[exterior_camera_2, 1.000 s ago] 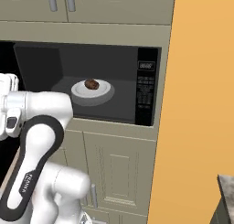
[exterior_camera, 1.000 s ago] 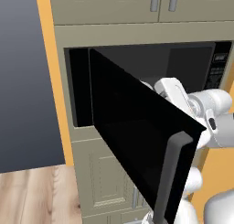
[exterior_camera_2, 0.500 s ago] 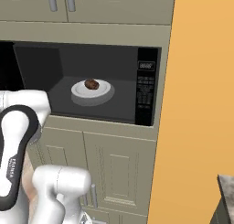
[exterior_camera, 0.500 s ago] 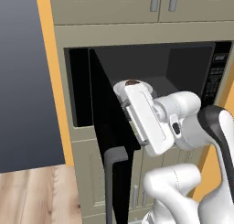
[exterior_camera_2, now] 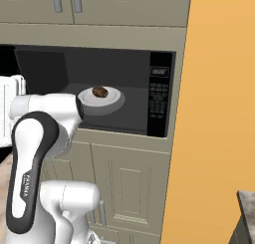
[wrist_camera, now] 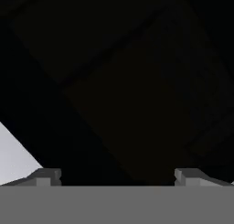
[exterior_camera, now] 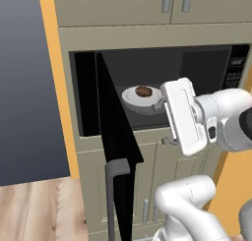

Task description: Retrieve the reheated potato from the microwave, then place the potato, cheese, and condiment on the cutting board.

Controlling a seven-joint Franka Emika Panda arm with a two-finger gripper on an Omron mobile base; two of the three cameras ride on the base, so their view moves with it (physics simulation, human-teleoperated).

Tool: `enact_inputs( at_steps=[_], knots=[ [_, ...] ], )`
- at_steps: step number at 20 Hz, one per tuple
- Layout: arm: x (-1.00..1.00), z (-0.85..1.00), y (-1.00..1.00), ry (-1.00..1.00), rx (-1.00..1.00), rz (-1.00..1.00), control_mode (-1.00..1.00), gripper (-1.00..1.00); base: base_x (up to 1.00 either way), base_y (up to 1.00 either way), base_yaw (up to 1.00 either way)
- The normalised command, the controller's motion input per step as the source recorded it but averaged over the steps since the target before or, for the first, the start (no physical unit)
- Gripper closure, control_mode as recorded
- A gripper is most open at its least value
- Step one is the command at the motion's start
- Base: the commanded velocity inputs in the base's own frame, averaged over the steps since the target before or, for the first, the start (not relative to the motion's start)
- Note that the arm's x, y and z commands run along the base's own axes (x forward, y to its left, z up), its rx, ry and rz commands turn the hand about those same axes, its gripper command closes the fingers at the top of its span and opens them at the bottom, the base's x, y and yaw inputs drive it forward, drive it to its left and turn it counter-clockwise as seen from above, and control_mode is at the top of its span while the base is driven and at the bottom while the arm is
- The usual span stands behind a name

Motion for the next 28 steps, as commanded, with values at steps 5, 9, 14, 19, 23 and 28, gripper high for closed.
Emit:
enact_inputs(
  at_steps=[5, 9, 14, 19, 23, 28],
  knots=[
    [0.55, 0.01, -0.31, -0.46, -0.37, -0.17, -1.00, -1.00, 0.00, 0.00, 0.00],
    [0.38, 0.00, -0.12, -0.57, -0.42, -0.11, -1.00, -1.00, 0.00, 0.00, 0.00],
    [0.30, -0.01, -0.17, -0.56, -0.37, -0.02, -1.00, -1.00, 0.00, 0.00, 0.00],
    [0.35, -0.18, -0.27, -0.49, -0.34, 0.00, -1.00, -1.00, 0.00, 0.00, 0.00],
    [0.24, -0.22, -0.24, -0.44, -0.32, 0.00, -1.00, -1.00, 0.00, 0.00, 0.00],
    [0.30, -0.12, -0.19, -0.35, -0.29, -0.01, -1.00, -1.00, 0.00, 0.00, 0.00]
  ],
)
